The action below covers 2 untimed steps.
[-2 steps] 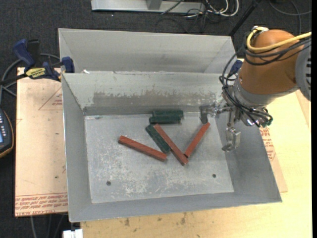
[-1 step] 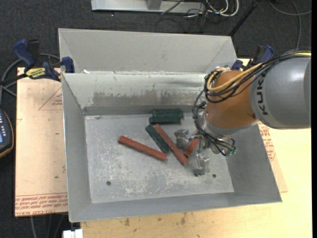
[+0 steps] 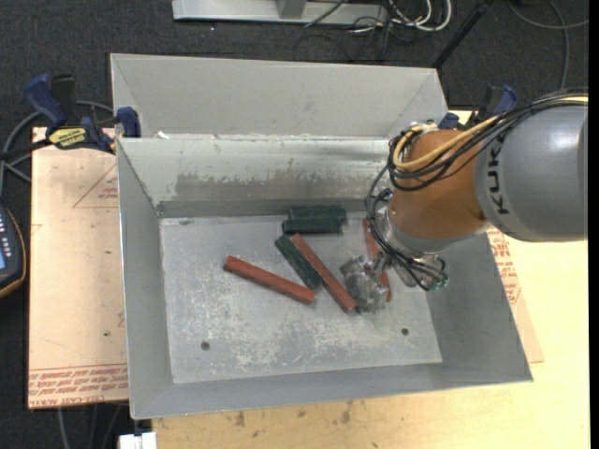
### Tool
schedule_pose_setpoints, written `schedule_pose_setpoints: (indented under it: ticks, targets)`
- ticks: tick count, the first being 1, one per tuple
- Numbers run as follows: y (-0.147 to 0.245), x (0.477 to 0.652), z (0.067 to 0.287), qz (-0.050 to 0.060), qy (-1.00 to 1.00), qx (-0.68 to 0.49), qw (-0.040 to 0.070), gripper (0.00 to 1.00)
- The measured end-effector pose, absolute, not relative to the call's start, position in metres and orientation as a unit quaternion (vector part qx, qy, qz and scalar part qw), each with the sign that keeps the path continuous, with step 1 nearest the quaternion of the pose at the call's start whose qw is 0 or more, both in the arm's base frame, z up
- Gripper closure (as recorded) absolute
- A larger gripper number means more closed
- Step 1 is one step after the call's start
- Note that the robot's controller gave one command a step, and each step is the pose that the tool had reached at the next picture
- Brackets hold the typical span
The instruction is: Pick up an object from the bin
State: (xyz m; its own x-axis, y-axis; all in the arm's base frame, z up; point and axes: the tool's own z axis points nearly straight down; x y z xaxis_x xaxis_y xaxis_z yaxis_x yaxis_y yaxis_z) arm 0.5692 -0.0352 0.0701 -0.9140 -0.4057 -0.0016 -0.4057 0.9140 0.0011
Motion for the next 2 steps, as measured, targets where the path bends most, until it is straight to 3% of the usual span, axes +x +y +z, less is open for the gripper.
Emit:
schedule_pose_setpoints:
  ticks: [1, 2]
  targets:
    - [-0.035, 0.569, 0.07, 0.001, 0.978, -0.207, 0.001, 0.0]
    - [0.055, 0.581, 0.105, 0.002, 0.982, -0.187, 0.004, 0.0]
